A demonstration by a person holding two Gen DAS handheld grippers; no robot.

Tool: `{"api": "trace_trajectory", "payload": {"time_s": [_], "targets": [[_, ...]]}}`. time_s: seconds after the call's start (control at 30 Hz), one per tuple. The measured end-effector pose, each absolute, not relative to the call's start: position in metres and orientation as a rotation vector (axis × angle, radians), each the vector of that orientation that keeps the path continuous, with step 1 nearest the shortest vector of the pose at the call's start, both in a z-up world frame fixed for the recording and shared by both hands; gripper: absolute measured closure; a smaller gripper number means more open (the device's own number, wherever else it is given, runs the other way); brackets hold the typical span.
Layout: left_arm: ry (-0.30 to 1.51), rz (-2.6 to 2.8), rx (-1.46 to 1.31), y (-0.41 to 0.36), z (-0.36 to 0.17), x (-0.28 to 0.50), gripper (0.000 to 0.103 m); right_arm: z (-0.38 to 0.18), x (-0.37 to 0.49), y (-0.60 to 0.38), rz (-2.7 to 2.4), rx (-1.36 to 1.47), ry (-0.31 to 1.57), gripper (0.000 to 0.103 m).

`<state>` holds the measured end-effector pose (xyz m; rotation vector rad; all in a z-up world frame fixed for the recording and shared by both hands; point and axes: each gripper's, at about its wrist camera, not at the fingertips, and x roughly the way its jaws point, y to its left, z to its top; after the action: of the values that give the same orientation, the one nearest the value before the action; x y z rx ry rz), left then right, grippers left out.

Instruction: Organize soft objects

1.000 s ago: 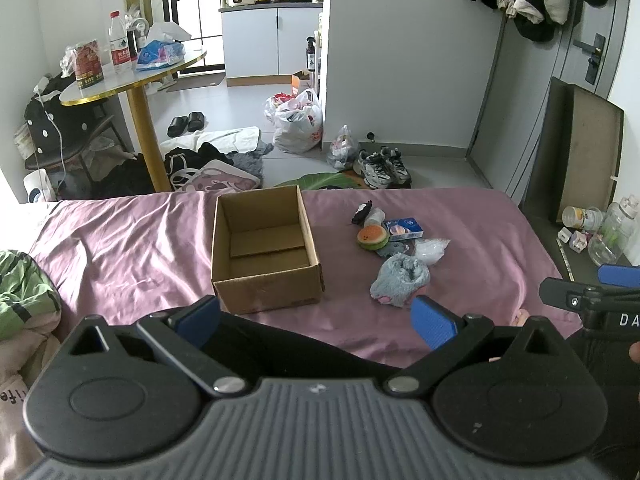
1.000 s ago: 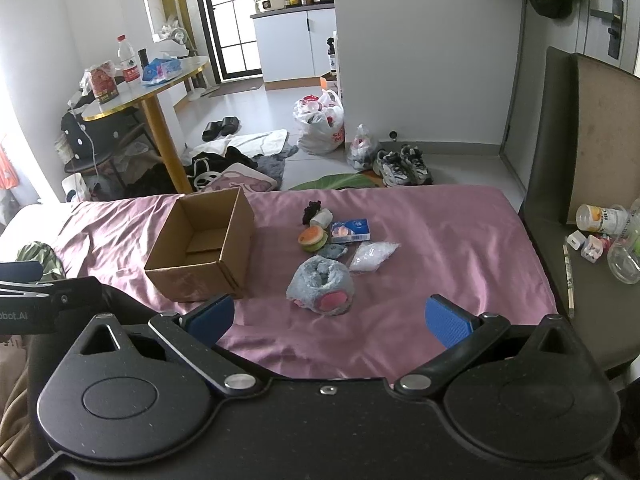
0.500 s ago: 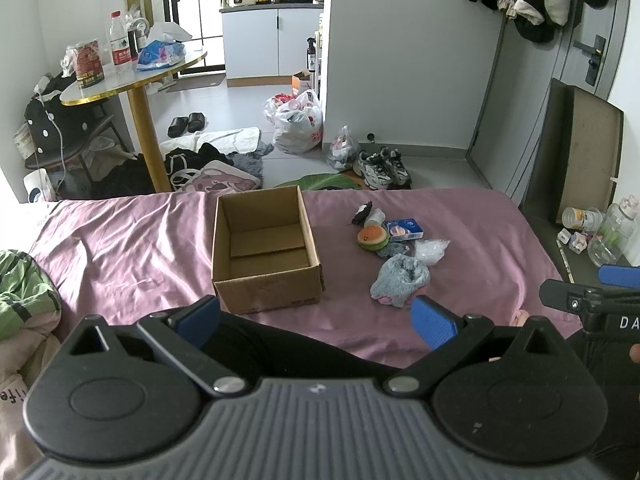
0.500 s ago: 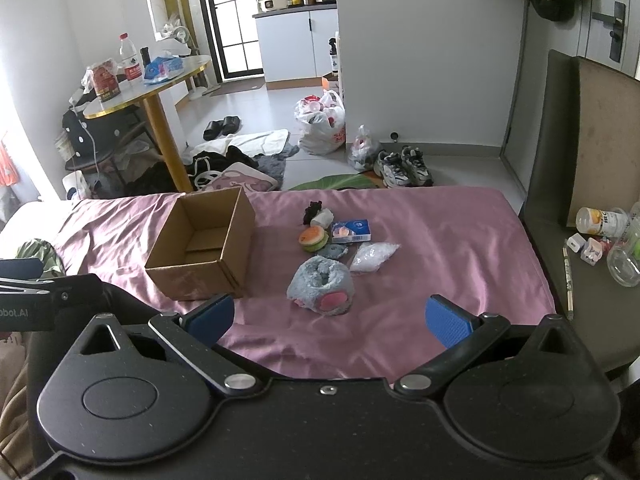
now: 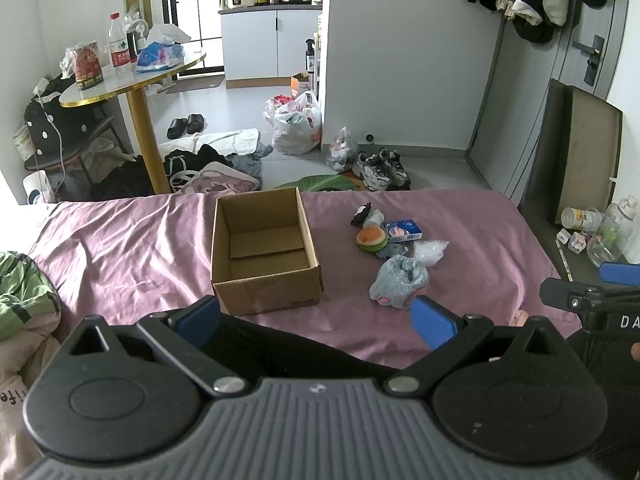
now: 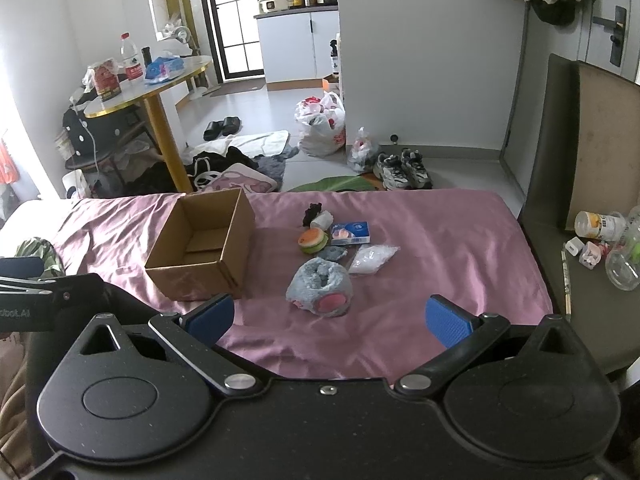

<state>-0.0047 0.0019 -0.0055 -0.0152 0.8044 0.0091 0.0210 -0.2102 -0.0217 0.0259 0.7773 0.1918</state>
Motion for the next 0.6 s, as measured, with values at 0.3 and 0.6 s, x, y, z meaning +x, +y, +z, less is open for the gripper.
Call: {"api": "trace_trajectory", "payload": {"time_s": [0.3,0.6], "targets": [[0.806,0.012,-0.019,0.0016,-0.0038,-0.0028,0.002,-0.0212,0.0201,-0.2095,0.188,0.019,0.775,0.000],[0.808,0.007,-0.024,0.0035,-0.0050,-0.0021,0.002,-0.0221,0.0206,-0.2088,0.185,0.021,0.774,0.000]]}}
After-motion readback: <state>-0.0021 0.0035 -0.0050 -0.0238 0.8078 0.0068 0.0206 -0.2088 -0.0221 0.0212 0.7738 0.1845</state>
